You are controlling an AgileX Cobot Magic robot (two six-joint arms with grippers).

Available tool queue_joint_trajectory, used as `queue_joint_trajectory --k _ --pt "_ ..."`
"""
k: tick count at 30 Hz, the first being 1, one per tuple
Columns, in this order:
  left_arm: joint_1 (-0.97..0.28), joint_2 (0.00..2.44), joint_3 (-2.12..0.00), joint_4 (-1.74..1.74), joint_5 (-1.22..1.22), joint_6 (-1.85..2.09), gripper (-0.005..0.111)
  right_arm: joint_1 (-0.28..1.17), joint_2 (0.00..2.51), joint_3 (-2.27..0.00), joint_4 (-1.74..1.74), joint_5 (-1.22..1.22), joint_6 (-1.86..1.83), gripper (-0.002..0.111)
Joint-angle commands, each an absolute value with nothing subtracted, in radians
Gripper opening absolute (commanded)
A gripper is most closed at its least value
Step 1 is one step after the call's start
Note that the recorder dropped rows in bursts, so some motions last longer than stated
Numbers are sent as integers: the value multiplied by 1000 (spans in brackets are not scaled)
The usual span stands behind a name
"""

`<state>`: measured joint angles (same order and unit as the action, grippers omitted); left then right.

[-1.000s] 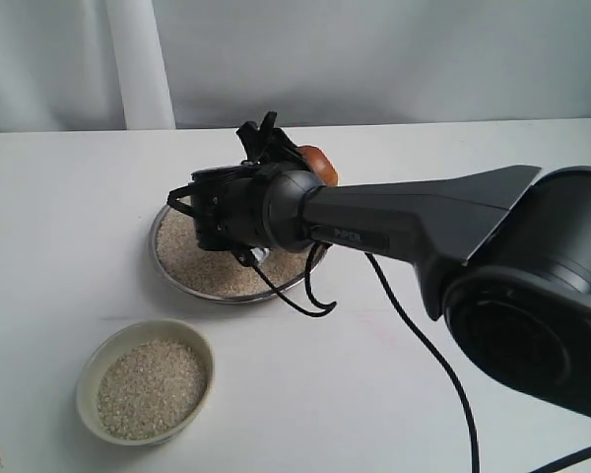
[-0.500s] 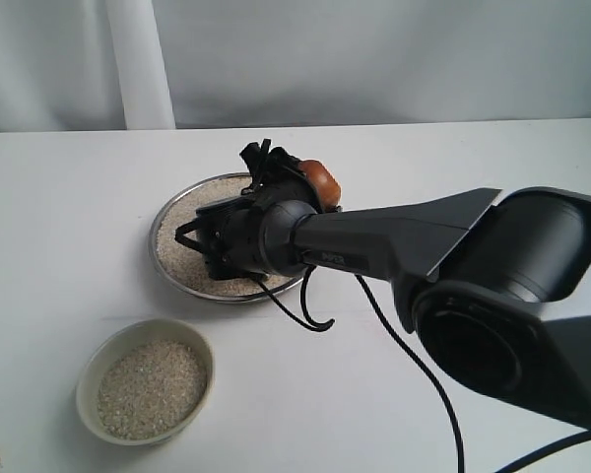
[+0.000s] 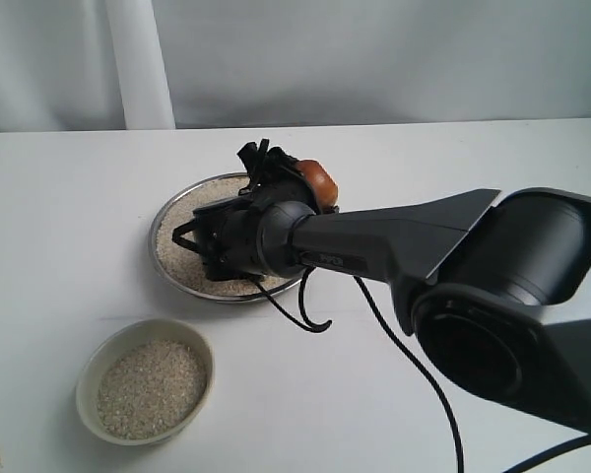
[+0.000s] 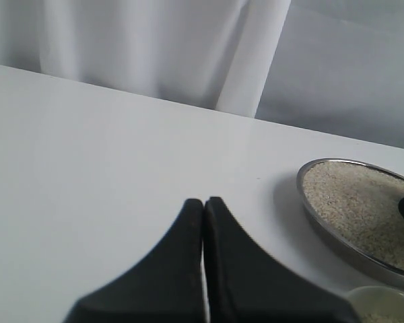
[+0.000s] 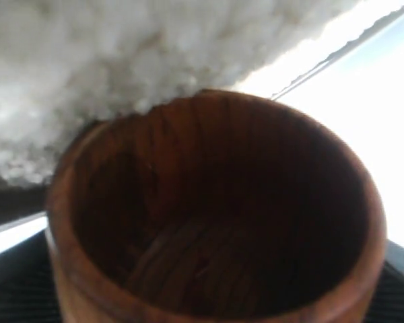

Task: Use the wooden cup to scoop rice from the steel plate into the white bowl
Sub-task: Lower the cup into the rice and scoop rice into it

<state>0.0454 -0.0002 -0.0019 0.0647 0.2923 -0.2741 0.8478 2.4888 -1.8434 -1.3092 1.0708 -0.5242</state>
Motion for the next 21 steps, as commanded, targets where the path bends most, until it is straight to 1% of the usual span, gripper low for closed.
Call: queue_joint_trajectory --k 1,11,21 --pt "42 0 0 61 286 -275 0 878 2490 -1840 -1260 993 -518 0" --pt "42 0 0 61 286 -275 0 883 2490 -1840 -1160 977 -553 0" --pt "42 0 0 61 286 -275 0 882 2490 -1840 -1095 882 -519 0"
